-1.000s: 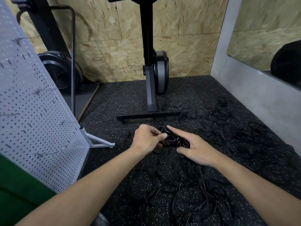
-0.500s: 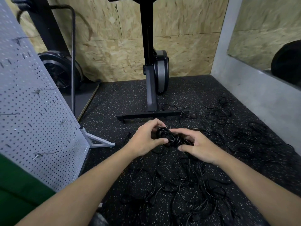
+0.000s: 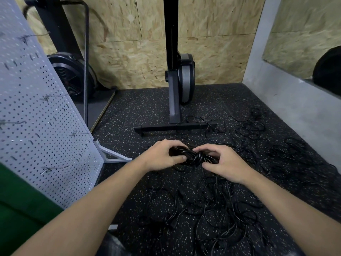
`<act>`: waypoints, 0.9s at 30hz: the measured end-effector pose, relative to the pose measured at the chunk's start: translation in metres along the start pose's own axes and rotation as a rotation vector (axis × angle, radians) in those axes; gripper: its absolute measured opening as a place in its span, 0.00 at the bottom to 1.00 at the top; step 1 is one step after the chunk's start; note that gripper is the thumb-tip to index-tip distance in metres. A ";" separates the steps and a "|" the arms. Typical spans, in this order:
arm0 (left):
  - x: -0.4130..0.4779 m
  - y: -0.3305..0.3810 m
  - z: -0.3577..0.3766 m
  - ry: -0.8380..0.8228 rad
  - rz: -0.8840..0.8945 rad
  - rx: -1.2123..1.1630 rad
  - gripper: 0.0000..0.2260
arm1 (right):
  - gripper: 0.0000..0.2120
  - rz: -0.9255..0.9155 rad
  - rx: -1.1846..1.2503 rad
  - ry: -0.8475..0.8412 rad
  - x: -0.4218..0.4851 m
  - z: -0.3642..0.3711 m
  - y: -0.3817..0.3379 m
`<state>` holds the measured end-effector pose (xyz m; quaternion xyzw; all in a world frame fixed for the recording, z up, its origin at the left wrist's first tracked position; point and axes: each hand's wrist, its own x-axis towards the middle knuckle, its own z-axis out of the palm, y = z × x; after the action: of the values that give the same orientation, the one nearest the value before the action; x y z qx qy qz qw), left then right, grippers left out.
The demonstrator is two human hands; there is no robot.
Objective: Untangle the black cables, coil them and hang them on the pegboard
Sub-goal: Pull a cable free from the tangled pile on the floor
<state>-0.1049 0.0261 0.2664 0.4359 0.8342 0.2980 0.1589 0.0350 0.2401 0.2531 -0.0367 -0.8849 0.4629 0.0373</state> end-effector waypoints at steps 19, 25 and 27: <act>-0.026 -0.015 -0.015 -0.088 -0.056 0.231 0.12 | 0.23 -0.001 0.055 -0.071 0.018 0.024 0.000; -0.037 -0.059 -0.030 -0.064 -0.297 0.295 0.13 | 0.45 0.074 -0.102 -0.133 0.028 0.042 0.011; -0.048 -0.082 -0.033 -0.022 -0.379 0.262 0.14 | 0.46 0.092 -0.185 -0.213 0.034 0.054 0.018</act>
<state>-0.1467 -0.0617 0.2399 0.2914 0.9310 0.1472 0.1632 -0.0038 0.2097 0.2083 -0.0313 -0.9200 0.3820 -0.0819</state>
